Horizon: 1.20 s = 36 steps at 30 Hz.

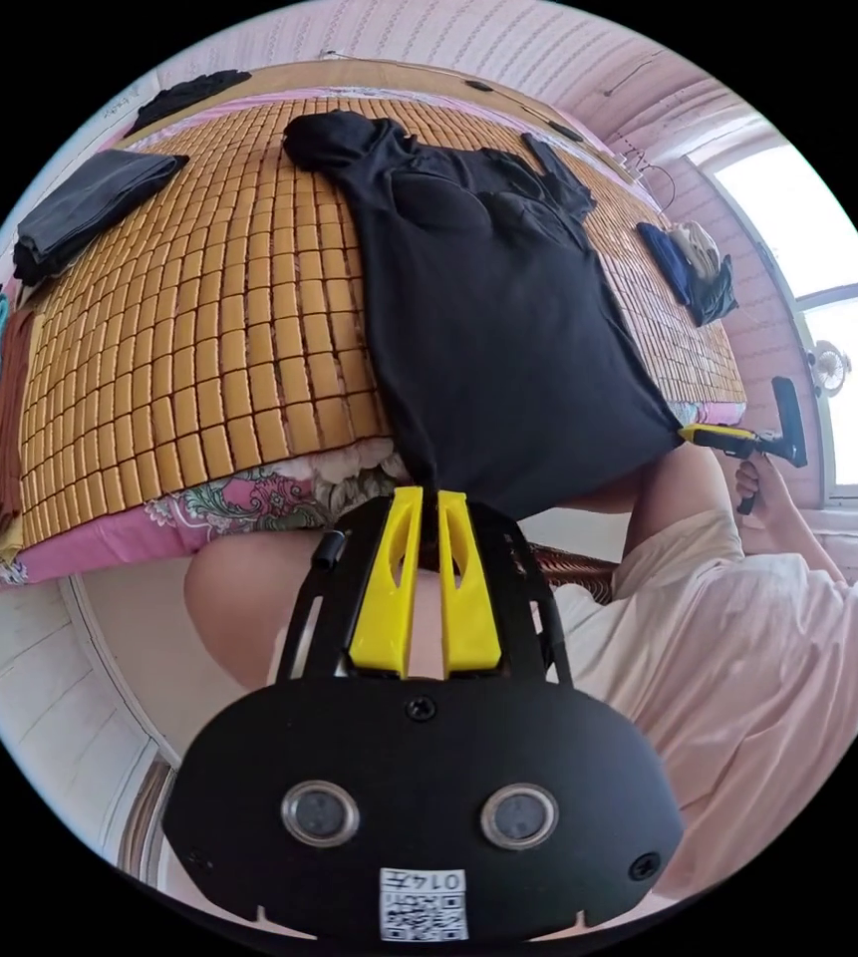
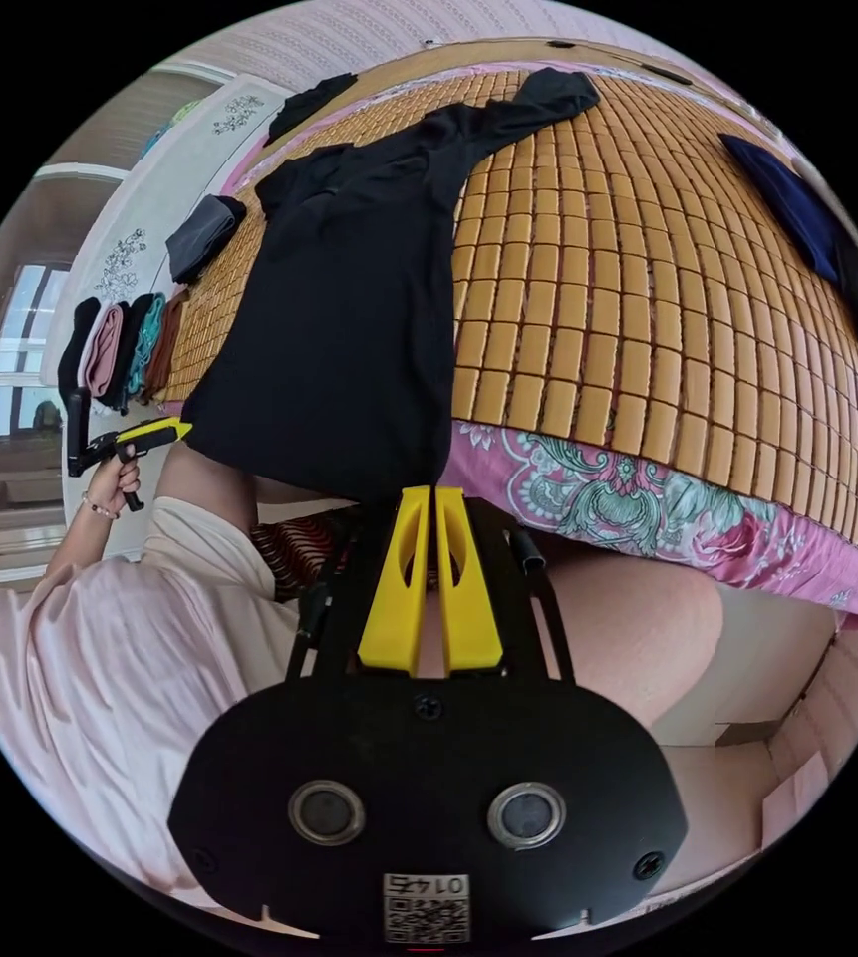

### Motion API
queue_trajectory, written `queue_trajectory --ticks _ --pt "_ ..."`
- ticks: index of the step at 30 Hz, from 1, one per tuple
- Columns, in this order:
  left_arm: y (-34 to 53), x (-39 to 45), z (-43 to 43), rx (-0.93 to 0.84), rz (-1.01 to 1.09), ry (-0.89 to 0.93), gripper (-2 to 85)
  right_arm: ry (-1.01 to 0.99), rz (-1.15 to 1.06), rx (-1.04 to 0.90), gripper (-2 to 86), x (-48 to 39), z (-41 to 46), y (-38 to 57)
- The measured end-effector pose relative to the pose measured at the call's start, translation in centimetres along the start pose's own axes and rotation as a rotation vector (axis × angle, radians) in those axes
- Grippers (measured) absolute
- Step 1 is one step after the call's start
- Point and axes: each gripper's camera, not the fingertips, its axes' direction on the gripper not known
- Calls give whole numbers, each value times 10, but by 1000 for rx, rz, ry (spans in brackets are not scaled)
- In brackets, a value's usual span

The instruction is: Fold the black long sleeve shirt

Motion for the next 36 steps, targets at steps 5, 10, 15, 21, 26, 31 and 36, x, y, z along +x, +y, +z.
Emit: queue_trajectory --ticks 5,10,15,21,26,31,36 --pt "-36 -2 -11 105 23 -90 48 147 -17 20 29 -7 -6 -16" --pt "-104 7 -12 194 118 -51 50 216 0 140 91 11 -41 -77" --pt "-213 23 7 262 218 13 50 269 65 294 100 45 -73 -207" --pt "-340 54 37 306 312 83 49 240 237 382 91 92 -65 -338" --pt "-399 75 52 250 335 121 47 126 346 386 5 116 -50 -349" --pt "-432 91 48 187 357 155 45 225 329 440 5 86 -83 -249" --pt "-483 121 52 106 420 147 50 202 355 234 65 68 -83 -154"
